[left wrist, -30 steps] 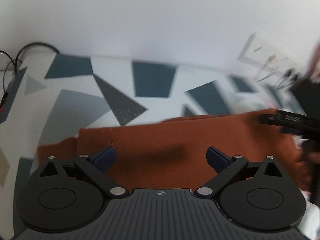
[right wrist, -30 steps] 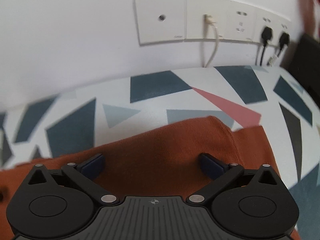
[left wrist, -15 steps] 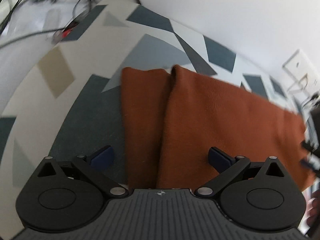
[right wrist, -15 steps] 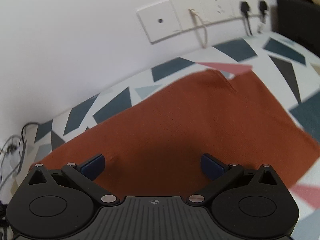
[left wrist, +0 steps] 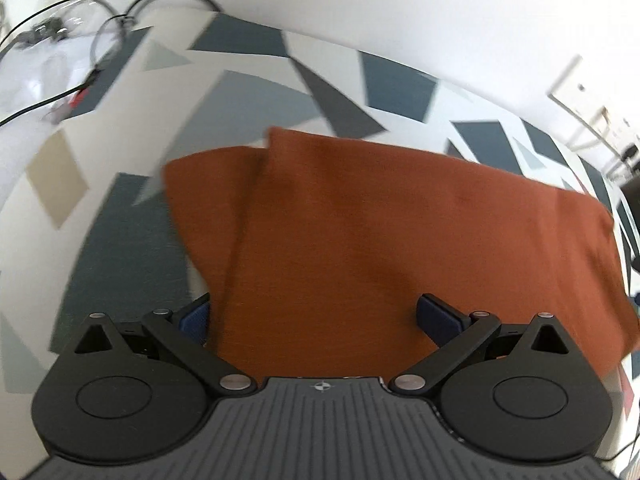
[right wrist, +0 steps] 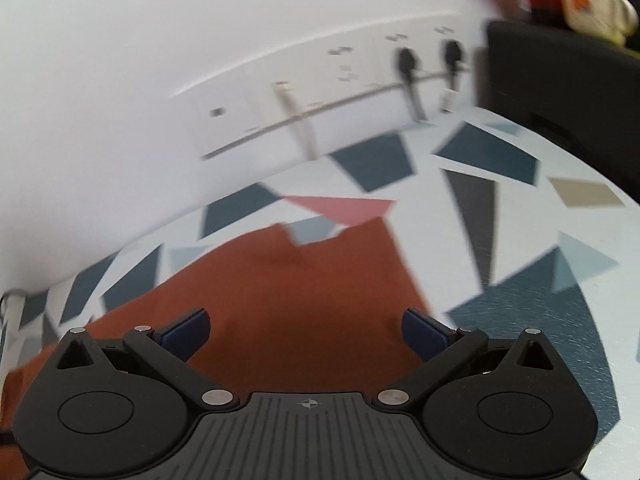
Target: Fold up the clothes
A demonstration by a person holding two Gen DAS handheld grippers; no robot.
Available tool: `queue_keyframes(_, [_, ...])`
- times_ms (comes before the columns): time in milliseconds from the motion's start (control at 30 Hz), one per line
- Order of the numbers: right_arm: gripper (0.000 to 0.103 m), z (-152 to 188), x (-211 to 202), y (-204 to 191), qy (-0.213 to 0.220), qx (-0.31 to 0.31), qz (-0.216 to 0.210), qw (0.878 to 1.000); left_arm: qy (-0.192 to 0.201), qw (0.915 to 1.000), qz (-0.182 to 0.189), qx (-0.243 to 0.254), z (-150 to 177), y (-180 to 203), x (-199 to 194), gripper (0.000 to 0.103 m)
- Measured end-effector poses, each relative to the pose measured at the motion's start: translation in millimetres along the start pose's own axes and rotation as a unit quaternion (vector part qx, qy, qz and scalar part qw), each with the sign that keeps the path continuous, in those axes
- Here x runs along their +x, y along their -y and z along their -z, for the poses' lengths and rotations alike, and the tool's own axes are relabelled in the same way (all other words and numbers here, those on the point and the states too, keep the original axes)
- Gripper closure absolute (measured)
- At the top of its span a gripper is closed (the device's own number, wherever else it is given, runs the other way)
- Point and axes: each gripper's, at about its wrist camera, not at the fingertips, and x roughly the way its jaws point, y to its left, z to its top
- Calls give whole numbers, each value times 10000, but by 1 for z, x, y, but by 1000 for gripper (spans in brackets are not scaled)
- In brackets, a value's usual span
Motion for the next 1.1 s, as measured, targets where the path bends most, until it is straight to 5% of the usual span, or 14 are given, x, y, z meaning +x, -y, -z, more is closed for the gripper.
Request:
queue_keyframes(233, [1,-9,23,28,-208,-48,109,9997,-9,10000,-3,96,5,11,1,1])
queue_keyframes(367, [1,-9,28,44,-346,385,-173,9985,56,10000,23,32,13,0,-5,0])
queue_keyframes(733, [1,8,39,-24,-968,-994,-649,9882,-137,9988,-406,232,6,9,3,0])
queue_keyframes(900, [1,19,43,-56,-1149,-1986,-394,9725,-26,9989,-318,356,12,7,1,0])
queue_keyframes(1100, [1,17,41,-46,-994,-1745,-336,9791,186,9987,-360,309,17,8,-1,0])
